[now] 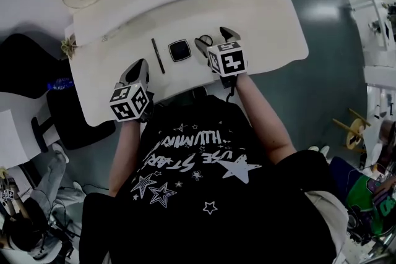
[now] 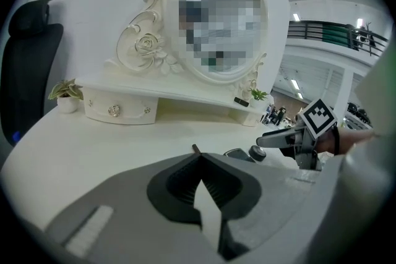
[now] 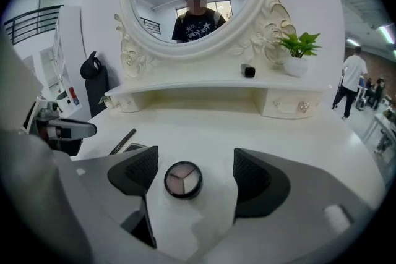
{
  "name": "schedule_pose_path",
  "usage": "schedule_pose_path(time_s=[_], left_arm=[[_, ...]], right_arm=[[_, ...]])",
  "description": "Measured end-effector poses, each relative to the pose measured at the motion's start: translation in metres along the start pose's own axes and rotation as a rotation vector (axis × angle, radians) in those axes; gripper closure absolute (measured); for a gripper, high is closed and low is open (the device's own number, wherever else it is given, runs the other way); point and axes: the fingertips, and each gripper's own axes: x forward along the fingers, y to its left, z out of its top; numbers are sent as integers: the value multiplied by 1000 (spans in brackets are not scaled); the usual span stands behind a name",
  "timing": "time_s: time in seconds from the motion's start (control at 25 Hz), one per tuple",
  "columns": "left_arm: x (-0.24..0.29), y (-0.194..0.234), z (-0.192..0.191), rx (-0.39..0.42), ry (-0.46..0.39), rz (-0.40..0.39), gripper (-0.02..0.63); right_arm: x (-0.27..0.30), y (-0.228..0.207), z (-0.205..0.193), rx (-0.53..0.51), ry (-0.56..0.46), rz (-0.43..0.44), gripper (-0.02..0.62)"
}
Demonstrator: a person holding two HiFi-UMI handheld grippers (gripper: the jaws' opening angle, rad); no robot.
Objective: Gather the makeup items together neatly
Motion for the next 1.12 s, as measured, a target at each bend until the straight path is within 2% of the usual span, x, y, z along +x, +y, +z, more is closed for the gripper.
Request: schedule_pose_path(time_s=[0.4,0.6,0.8,1.12], left_arm=[[9,4,26,-3,-55,60,604],[12,8,35,-13,-67,101,604],[14,11,35,-27,-65,135,606],[12,20,32,-42,-48,176,604]], right_arm=[[-10,-60,88,52,-175,-55,166],[-5,-81,136,43,-245,-74,169],[12,-95,164,55,-257,-76,192],[41,-104,167,39,-197,-91,253]])
